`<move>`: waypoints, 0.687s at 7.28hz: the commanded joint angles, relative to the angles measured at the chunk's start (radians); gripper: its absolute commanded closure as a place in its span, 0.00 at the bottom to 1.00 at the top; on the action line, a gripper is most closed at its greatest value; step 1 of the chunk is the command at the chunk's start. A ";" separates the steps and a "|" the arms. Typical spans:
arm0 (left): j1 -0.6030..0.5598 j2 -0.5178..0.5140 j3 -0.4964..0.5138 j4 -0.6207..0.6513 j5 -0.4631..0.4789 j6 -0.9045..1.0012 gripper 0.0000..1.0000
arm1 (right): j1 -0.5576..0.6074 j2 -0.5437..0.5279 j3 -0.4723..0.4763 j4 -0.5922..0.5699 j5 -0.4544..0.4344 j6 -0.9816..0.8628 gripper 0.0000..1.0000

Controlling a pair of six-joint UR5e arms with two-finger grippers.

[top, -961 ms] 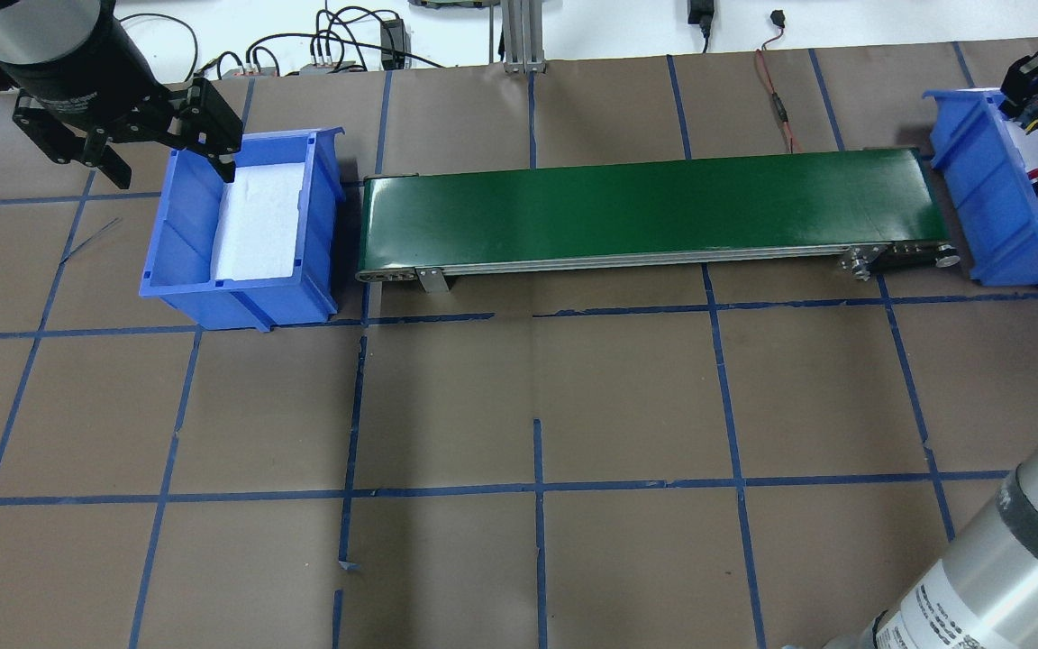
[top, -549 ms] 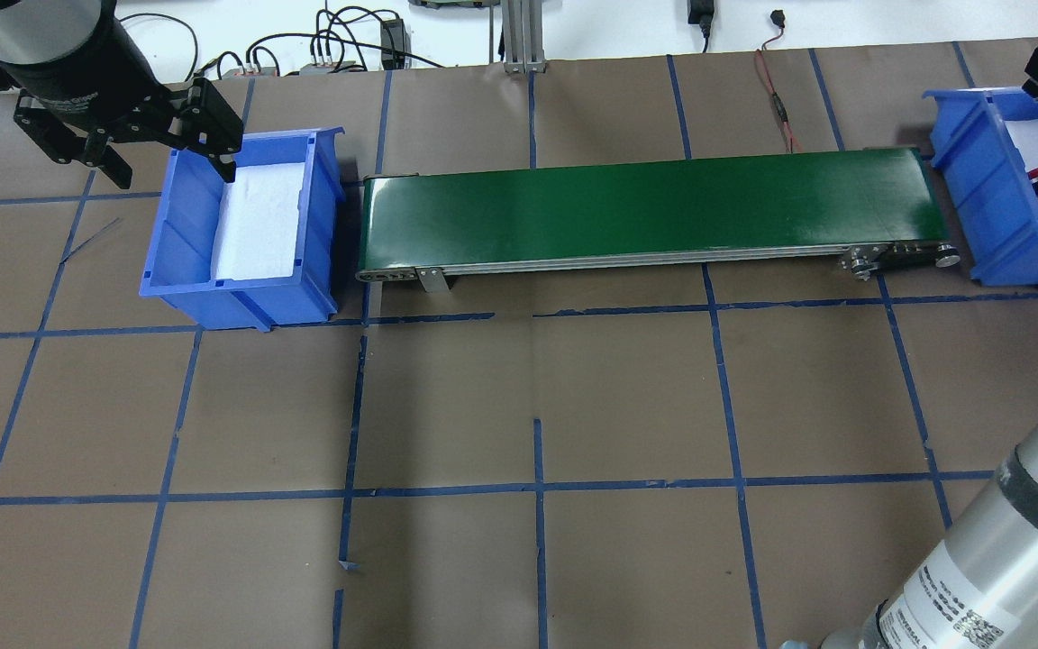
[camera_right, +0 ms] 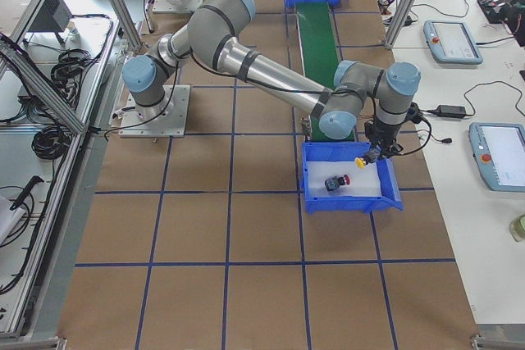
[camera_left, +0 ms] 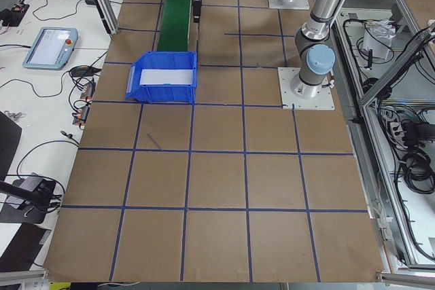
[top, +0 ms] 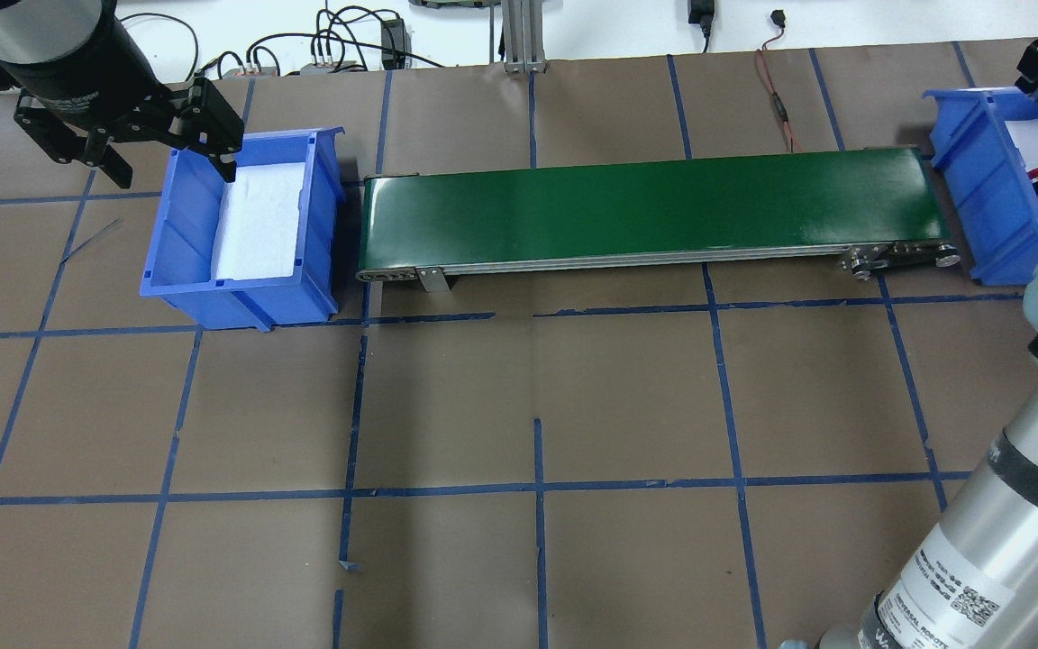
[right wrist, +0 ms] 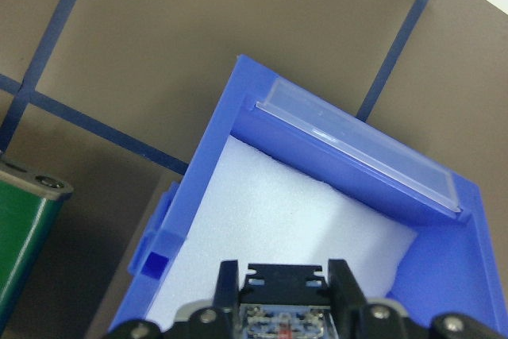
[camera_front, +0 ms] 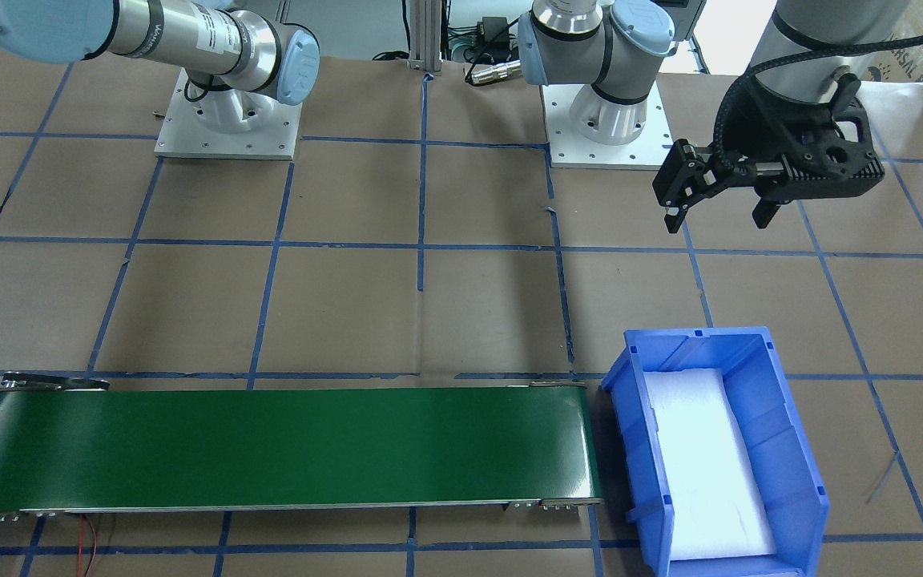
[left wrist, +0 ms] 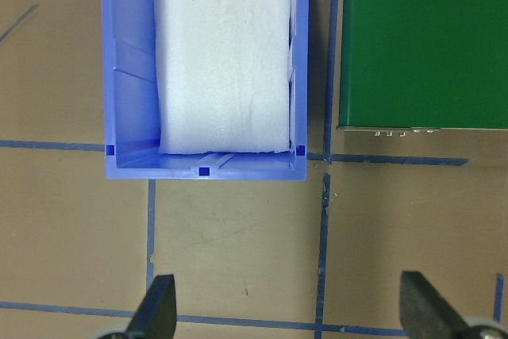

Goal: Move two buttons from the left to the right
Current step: 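Carry the second button with the right gripper into the far bin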

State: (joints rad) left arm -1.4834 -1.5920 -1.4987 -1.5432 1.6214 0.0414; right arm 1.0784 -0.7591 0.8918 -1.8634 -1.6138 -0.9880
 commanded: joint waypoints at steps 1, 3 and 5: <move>0.000 0.000 -0.002 0.000 0.000 0.000 0.00 | -0.006 0.044 -0.013 -0.034 0.012 -0.008 0.78; 0.000 0.000 0.000 0.000 0.000 0.000 0.00 | -0.043 0.064 -0.013 -0.046 0.031 -0.038 0.78; 0.000 0.000 0.000 0.000 0.000 0.000 0.00 | -0.069 0.079 -0.011 -0.046 0.037 -0.049 0.78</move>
State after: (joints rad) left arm -1.4833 -1.5923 -1.4988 -1.5432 1.6214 0.0414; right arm 1.0217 -0.6890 0.8799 -1.9081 -1.5818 -1.0306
